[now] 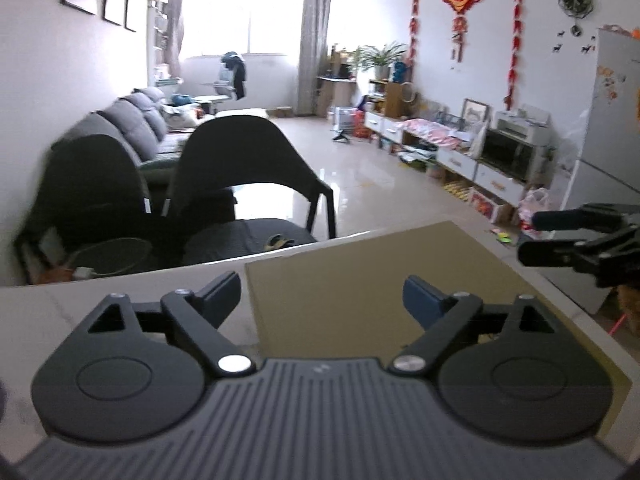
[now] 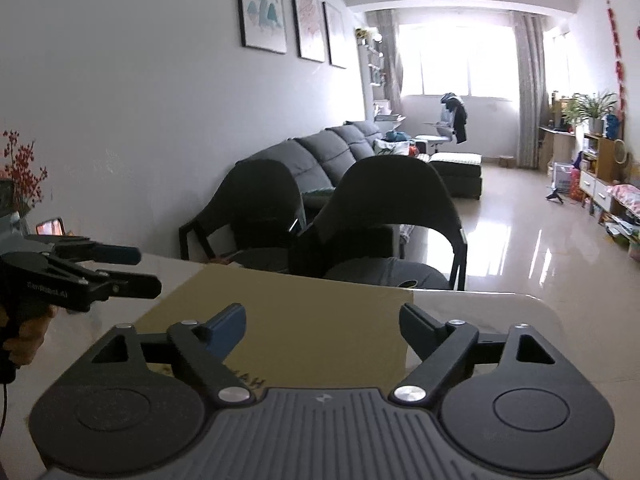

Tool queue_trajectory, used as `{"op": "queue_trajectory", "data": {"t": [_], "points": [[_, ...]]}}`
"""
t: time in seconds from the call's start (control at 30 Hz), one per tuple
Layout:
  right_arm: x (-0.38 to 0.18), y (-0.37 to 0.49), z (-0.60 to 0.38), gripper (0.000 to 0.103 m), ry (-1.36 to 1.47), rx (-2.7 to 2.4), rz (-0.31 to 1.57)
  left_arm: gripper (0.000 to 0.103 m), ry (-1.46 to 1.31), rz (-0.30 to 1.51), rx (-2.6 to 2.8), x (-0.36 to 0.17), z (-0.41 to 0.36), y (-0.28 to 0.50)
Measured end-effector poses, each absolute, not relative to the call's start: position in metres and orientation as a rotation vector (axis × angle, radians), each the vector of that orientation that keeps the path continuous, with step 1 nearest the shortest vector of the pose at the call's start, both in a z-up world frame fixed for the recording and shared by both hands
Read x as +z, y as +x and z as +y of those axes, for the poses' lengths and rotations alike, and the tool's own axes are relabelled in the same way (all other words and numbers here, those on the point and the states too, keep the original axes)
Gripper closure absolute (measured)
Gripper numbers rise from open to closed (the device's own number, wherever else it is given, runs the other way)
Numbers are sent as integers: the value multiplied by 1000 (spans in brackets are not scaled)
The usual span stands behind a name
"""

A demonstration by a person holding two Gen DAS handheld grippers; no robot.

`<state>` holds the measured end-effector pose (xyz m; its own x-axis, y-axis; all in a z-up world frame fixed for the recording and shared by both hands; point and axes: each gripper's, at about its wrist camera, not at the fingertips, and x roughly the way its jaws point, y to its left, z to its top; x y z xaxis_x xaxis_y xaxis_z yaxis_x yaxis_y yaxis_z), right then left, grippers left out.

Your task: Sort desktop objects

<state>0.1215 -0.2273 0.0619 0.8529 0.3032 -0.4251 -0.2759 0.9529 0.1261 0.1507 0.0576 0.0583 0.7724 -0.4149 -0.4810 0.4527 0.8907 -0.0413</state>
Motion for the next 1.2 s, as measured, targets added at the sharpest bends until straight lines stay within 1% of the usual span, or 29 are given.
{"op": "queue_trajectory", "data": {"t": [0.07, 0.13, 0.37, 0.7, 1.03, 1.2], "points": [[69, 107, -225, 10, 60, 288, 446, 5, 68, 512, -452, 63, 60, 142], [76, 93, -223, 8, 61, 271, 442, 2, 47, 527, -443, 67, 64, 132], [90, 46, -218, 1, 72, 223, 428, 0, 1, 591, -391, 73, 74, 106], [100, -10, -201, 1, 61, 169, 419, 0, 15, 603, -323, 75, 76, 71], [101, -45, -173, 0, 35, 81, 428, 0, -18, 613, -246, 74, 74, 42], [97, -59, -167, 0, 65, 27, 424, 0, -26, 621, -204, 71, 71, 27]]}}
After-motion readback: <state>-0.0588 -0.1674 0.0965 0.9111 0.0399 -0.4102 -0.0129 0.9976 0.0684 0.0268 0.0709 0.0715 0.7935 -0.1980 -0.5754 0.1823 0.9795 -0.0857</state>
